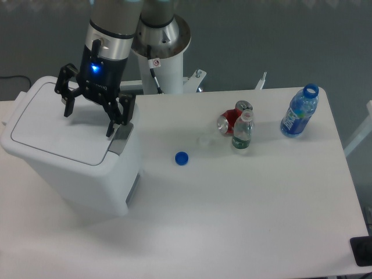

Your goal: Close the trash can

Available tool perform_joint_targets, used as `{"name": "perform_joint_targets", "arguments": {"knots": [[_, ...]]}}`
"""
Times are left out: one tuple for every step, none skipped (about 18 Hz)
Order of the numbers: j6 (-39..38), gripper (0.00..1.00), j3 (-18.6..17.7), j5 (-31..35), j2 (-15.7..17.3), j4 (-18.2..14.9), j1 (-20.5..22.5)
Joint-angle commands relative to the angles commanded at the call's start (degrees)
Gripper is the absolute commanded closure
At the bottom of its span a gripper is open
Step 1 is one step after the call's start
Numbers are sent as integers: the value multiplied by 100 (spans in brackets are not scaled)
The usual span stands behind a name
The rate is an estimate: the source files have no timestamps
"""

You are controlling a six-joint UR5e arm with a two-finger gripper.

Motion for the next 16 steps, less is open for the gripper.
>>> {"name": "perform_joint_targets", "arguments": {"knots": [[9, 0, 0, 0, 0, 0, 0], [9, 0, 0, 0, -9, 0, 0], [9, 0, 0, 0, 0, -9, 0], [9, 0, 0, 0, -9, -9, 0], [9, 0, 0, 0, -9, -9, 0], [9, 0, 0, 0, -9, -9, 0], [9, 0, 0, 0, -9, -9, 0], [9, 0, 0, 0, -17, -9, 0], [9, 0, 0, 0, -44, 0, 0], [0, 0, 9, 0, -61, 0, 0], [0, 0, 9, 0, -62, 0, 0], [0, 0, 9, 0, -62, 0, -9], [0, 0, 9, 0, -79, 9, -9], [0, 0, 17, 0, -79, 9, 0], [9, 0, 44, -9, -79, 9, -9], [9, 0, 61, -17, -70, 9, -9]]}}
